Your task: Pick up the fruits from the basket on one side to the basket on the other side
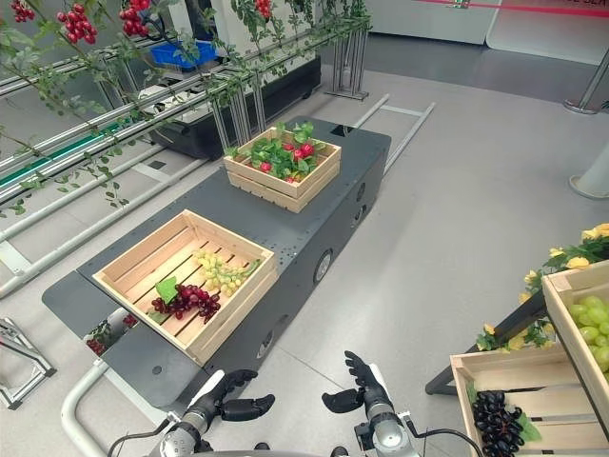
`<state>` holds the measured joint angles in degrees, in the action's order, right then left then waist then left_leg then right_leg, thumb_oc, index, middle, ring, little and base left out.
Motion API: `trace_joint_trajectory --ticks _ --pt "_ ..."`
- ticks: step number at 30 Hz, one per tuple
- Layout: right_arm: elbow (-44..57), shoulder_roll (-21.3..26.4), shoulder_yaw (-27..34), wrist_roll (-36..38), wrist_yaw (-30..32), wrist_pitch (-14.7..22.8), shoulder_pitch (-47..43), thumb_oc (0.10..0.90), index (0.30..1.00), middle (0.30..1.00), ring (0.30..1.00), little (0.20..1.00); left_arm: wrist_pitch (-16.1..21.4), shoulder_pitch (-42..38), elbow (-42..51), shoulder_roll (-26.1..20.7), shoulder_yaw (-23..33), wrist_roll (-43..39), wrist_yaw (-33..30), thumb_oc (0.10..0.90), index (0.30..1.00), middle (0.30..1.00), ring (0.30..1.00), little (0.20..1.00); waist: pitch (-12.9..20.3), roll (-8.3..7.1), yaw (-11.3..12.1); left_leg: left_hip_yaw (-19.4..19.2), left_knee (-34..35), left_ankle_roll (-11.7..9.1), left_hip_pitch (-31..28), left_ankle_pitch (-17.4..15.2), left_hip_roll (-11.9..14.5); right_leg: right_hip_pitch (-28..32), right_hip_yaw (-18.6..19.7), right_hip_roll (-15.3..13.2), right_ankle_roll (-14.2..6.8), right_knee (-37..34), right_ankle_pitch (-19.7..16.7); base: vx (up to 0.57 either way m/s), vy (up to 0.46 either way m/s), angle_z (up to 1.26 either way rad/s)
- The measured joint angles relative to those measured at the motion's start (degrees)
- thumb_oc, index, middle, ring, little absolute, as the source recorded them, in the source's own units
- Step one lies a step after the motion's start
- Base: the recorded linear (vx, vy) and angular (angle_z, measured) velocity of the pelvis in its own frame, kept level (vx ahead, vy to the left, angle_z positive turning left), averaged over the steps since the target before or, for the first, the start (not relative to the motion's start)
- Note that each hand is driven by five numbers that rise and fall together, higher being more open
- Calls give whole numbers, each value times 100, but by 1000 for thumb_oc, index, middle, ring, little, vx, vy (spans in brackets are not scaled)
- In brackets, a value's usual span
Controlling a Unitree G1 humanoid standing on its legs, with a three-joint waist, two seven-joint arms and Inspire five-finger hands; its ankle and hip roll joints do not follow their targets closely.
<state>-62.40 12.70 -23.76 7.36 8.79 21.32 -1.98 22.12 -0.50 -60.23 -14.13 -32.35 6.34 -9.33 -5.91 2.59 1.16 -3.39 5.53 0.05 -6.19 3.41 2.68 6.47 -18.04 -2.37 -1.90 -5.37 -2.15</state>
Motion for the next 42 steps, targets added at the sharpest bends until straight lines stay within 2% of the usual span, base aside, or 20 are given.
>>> trace_joint_trajectory --ticks 6,12,25,31,36,40,42 --pt "-134 -11 50 455 -161 -344 6 800 900 900 900 900 -14 9 -13 0 1 -398 337 800 900 900 900 900 -8 15 -8 1 0 0 -2 0 0 6 -2 -1 2 1 1 0 0 0" --pt "-397 -15 79 483 -161 -641 31 800 900 900 900 900 -55 -3 -54 2 8 -483 468 800 900 900 900 900 -6 18 -17 2 0 0 -27 0 0 30 -3 -2 6 1 2 0 0 0" --pt "-419 -25 50 444 -330 -759 27 800 900 900 900 900 -54 -1 -56 1 -1 -366 466 800 900 900 900 900 14 43 1 1 0 -2 -71 -2 2 71 -1 0 10 1 5 -2 -11 0" --pt "-417 -26 46 487 -341 -804 18 800 900 900 900 900 2 4 -39 0 3 -396 270 800 900 900 900 900 16 42 18 1 -1 1 -71 1 2 70 1 1 10 1 5 -4 -45 0" --pt "-76 17 44 932 -373 -812 25 800 900 900 900 900 71 59 589 -128 14 -505 66 800 900 900 900 900 13 47 87 3 0 -1 -32 2 7 28 3 7 12 1 6 -20 -66 0" --pt "222 32 43 1145 -377 -795 -64 800 900 900 900 900 274 61 899 -154 16 -505 -147 800 900 900 900 900 4 63 123 -3 -3 -7 10 7 15 -7 1 13 19 6 5 -24 -30 1" --pt "327 67 48 1151 -379 -790 -136 800 900 900 900 900 382 29 976 -151 16 -505 -277 800 900 900 900 900 -29 75 150 22 -254 -73 228 -1 2 -92 1 15 21 25 11 -40 -12 17"
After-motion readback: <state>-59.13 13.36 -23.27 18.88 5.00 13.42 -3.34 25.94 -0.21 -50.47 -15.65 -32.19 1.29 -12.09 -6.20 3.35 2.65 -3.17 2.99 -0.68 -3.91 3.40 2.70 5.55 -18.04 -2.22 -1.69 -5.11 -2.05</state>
